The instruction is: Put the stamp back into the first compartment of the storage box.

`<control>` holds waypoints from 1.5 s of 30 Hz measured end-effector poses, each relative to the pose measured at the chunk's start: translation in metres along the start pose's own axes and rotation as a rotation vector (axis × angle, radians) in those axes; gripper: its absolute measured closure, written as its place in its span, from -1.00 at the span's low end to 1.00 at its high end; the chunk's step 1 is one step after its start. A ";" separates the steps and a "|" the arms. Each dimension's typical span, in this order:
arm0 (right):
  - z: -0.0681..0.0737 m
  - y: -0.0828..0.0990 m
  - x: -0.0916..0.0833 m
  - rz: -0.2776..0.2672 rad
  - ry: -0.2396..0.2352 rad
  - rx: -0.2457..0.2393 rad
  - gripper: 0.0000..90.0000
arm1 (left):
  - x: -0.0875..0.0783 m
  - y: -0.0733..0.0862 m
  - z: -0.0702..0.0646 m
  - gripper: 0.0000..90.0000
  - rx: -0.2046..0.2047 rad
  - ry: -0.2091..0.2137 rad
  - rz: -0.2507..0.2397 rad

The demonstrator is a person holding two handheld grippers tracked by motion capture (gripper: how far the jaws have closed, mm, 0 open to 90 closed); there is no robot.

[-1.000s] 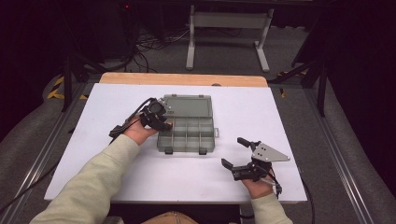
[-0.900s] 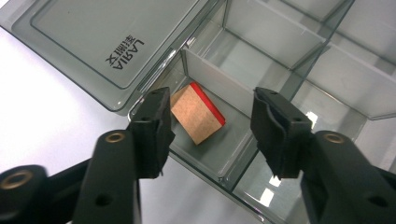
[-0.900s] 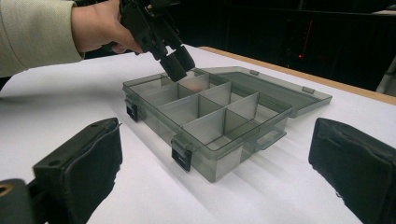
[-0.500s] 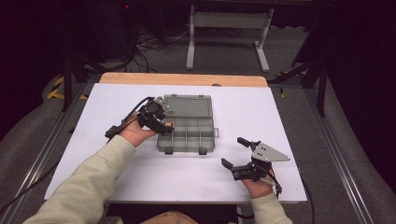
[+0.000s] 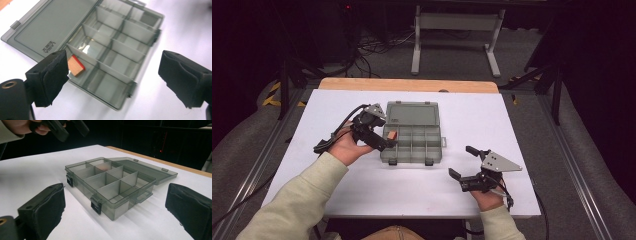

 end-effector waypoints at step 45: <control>0.003 -0.003 -0.003 -0.012 0.005 -0.013 -0.93 | -0.048 0.081 -0.040 -0.99 -0.061 -0.041 -0.542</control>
Point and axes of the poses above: each handheld gripper's, and its own axes: x roughly forward along the jaws, y roughly out of its underside, z roughly to its left, the point moved 10 cm from there along x, roughly forward along the jaws, and after that the axes turned 11 degrees about z, right-handed, at the moved point
